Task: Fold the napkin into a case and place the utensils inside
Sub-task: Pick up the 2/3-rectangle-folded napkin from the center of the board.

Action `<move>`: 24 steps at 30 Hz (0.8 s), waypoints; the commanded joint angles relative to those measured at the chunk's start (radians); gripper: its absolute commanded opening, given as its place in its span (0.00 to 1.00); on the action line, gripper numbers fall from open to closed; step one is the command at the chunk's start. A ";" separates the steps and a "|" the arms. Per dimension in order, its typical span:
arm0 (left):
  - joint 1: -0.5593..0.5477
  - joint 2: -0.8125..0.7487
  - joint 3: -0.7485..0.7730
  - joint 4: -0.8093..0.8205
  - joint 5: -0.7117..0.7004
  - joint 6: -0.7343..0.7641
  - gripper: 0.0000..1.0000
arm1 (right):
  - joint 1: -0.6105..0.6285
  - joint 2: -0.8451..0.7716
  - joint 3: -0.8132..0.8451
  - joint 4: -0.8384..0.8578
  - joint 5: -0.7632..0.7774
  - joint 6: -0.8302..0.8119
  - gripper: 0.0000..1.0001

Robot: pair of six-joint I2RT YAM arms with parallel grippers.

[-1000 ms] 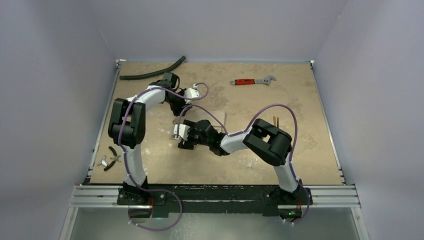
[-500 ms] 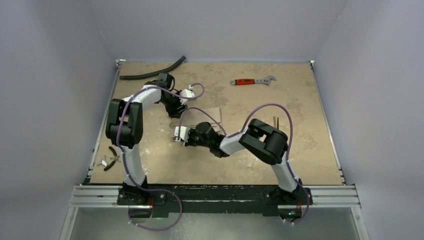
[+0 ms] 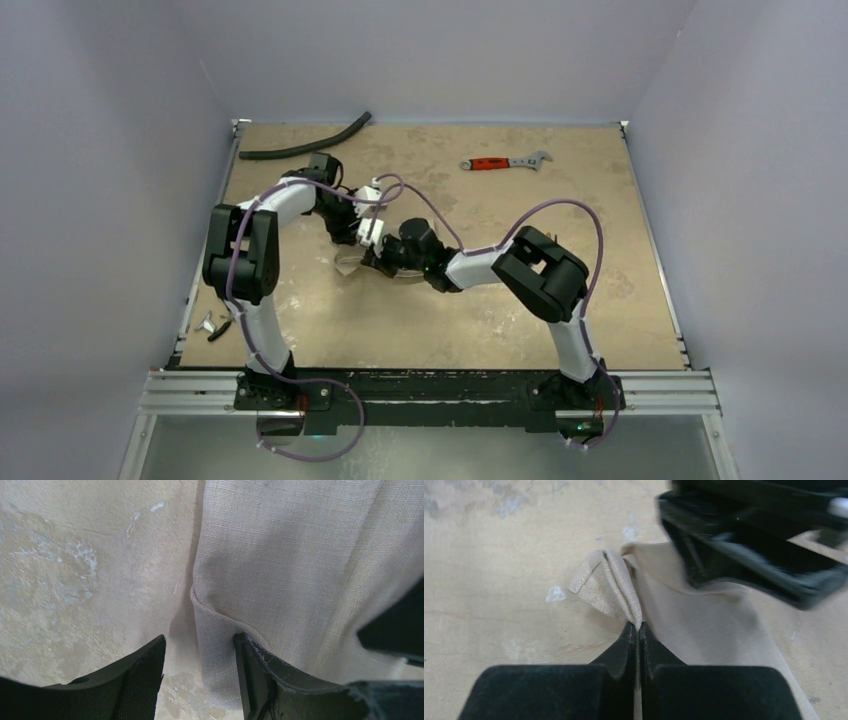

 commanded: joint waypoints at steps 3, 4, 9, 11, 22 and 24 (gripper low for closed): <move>0.038 -0.022 -0.050 -0.055 0.046 0.041 0.51 | -0.097 0.019 0.114 -0.102 -0.175 0.194 0.00; 0.038 -0.025 -0.058 -0.053 0.049 0.043 0.51 | -0.101 0.024 0.131 -0.114 -0.185 0.198 0.00; 0.039 -0.031 -0.077 -0.050 0.069 0.043 0.50 | -0.111 0.056 0.223 -0.195 -0.188 0.201 0.00; 0.046 -0.037 -0.089 -0.050 0.076 0.048 0.49 | -0.119 0.065 0.231 -0.203 -0.150 0.213 0.00; 0.100 -0.097 -0.104 -0.029 0.143 0.004 0.34 | -0.141 0.135 0.215 -0.319 -0.039 0.332 0.00; 0.101 -0.117 -0.105 -0.030 0.156 -0.002 0.27 | -0.140 0.139 0.215 -0.344 -0.028 0.346 0.00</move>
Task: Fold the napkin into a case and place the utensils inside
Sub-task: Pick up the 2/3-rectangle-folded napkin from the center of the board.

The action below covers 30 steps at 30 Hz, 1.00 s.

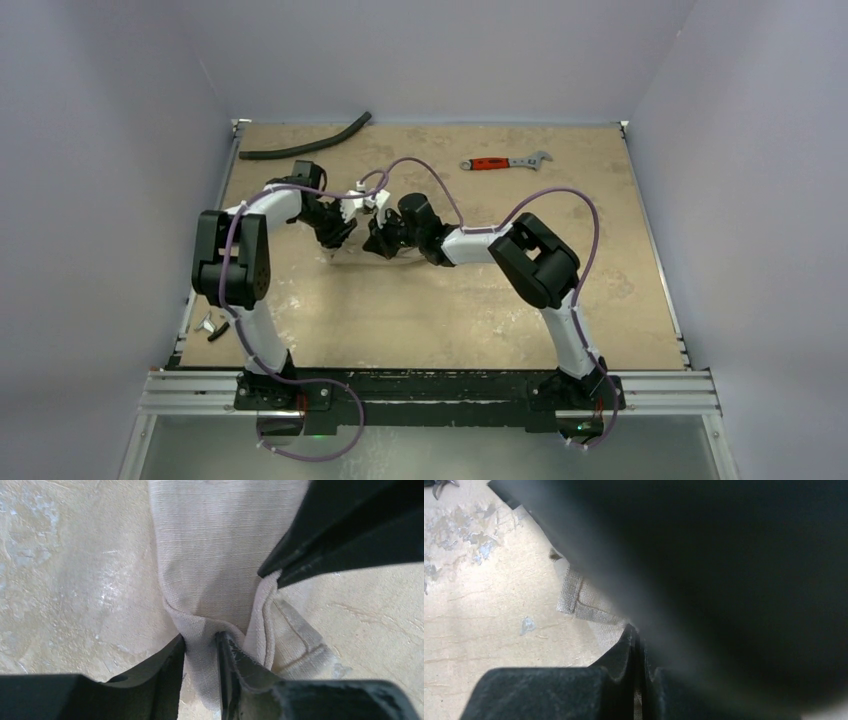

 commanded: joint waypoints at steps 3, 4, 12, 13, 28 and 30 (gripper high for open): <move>0.021 -0.090 -0.014 -0.014 0.041 -0.007 0.13 | -0.011 0.032 -0.022 -0.143 0.086 0.068 0.00; 0.023 -0.106 -0.016 -0.006 0.040 -0.017 0.10 | -0.010 0.033 -0.020 -0.156 0.090 0.066 0.00; 0.052 -0.164 -0.004 -0.018 0.107 -0.053 0.07 | -0.011 0.074 0.037 -0.244 0.087 0.083 0.00; 0.052 -0.166 -0.012 -0.018 0.115 -0.052 0.08 | -0.011 0.081 0.063 -0.269 0.090 0.083 0.00; 0.029 -0.213 -0.193 0.115 0.059 0.040 0.16 | -0.009 0.033 0.290 -0.475 -0.047 0.084 0.00; 0.026 -0.224 -0.215 0.145 0.052 0.042 0.17 | -0.009 0.058 0.342 -0.531 -0.088 0.042 0.00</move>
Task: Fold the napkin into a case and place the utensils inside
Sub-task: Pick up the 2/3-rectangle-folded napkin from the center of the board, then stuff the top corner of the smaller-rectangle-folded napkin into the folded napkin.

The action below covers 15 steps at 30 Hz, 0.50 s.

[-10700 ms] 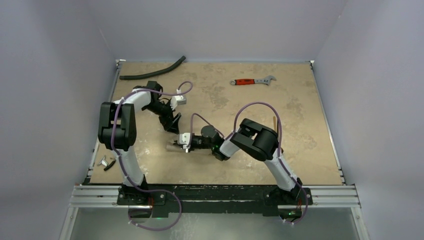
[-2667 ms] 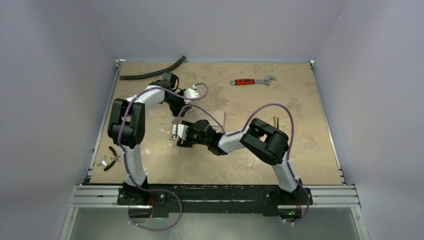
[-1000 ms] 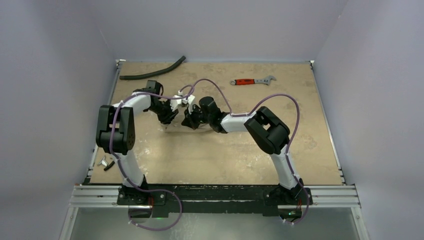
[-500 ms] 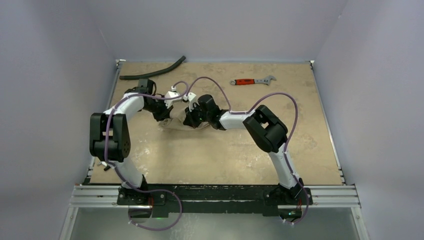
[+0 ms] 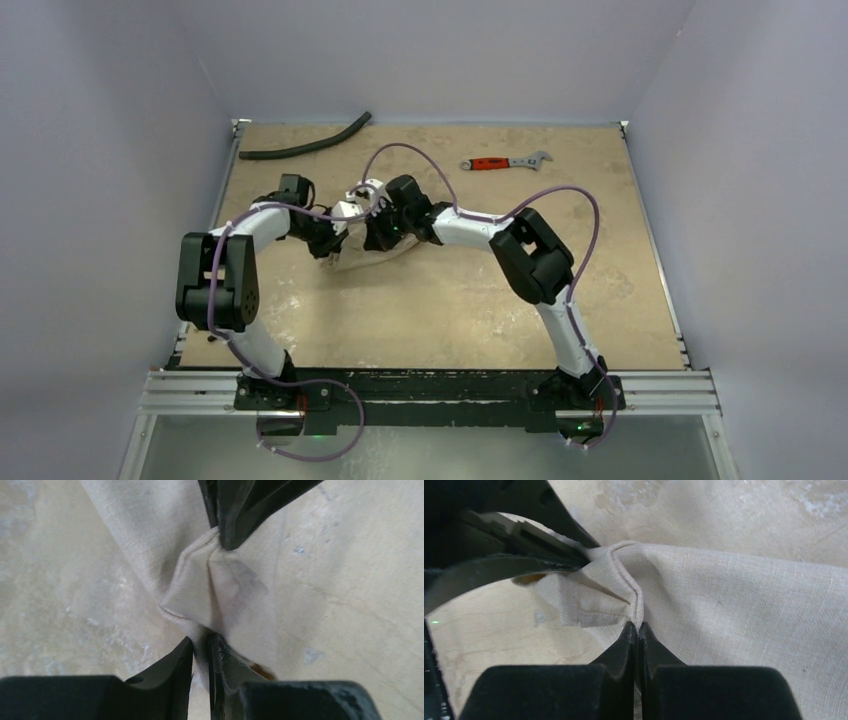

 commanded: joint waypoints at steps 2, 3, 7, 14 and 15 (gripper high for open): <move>-0.017 -0.070 -0.048 0.106 0.007 0.040 0.18 | 0.002 0.028 0.138 -0.134 -0.127 -0.033 0.00; -0.024 -0.072 -0.057 0.117 0.005 0.048 0.18 | 0.001 0.034 0.152 -0.117 -0.115 -0.018 0.00; -0.057 -0.073 -0.061 0.123 0.014 0.066 0.19 | 0.003 0.118 0.279 -0.176 -0.146 -0.031 0.00; -0.097 -0.072 -0.061 0.097 0.017 0.127 0.19 | 0.003 0.273 0.510 -0.355 -0.202 -0.074 0.00; -0.097 -0.071 -0.059 0.095 0.024 0.132 0.19 | 0.003 0.280 0.521 -0.361 -0.199 -0.075 0.00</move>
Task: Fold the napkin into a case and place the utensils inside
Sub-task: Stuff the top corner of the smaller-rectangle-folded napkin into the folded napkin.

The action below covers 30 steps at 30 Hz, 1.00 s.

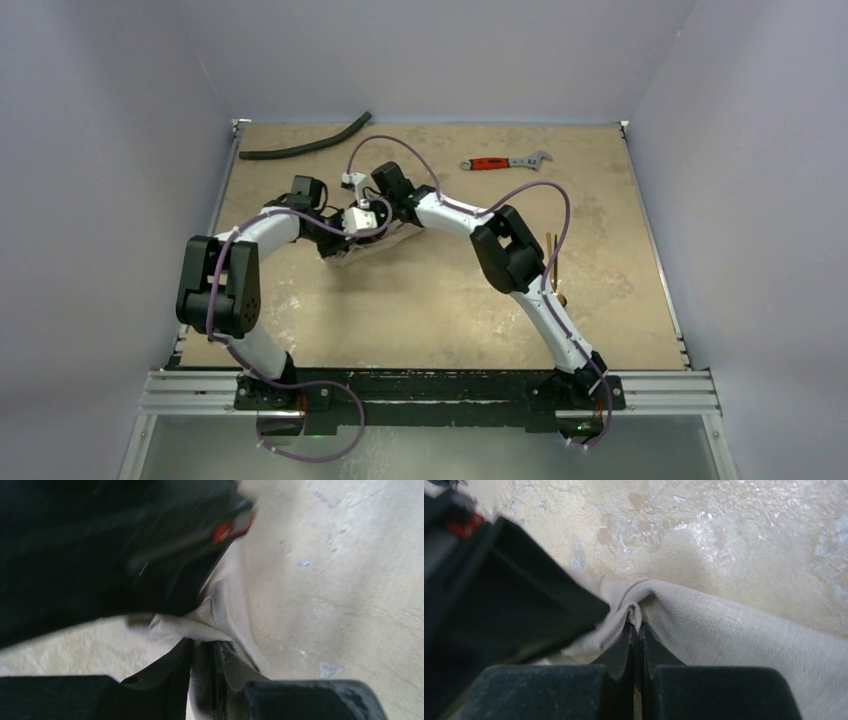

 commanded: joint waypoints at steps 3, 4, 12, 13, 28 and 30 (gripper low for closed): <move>-0.052 -0.022 0.003 0.003 0.099 0.048 0.19 | 0.026 0.034 0.102 -0.083 0.038 -0.019 0.00; -0.051 -0.022 0.012 0.016 0.097 0.020 0.19 | 0.026 0.039 0.094 -0.088 0.046 -0.015 0.00; 0.006 -0.036 0.115 0.040 0.048 -0.059 0.20 | 0.027 0.054 -0.091 -0.047 0.140 -0.020 0.00; 0.010 -0.036 0.130 0.033 0.040 -0.060 0.20 | 0.028 0.055 -0.105 -0.044 0.145 -0.021 0.00; 0.034 -0.114 0.197 -0.214 0.185 0.076 0.41 | 0.039 0.097 -0.097 -0.141 0.173 -0.038 0.00; 0.030 -0.127 0.209 -0.371 0.247 0.248 0.42 | 0.039 0.112 -0.070 -0.175 0.126 -0.045 0.00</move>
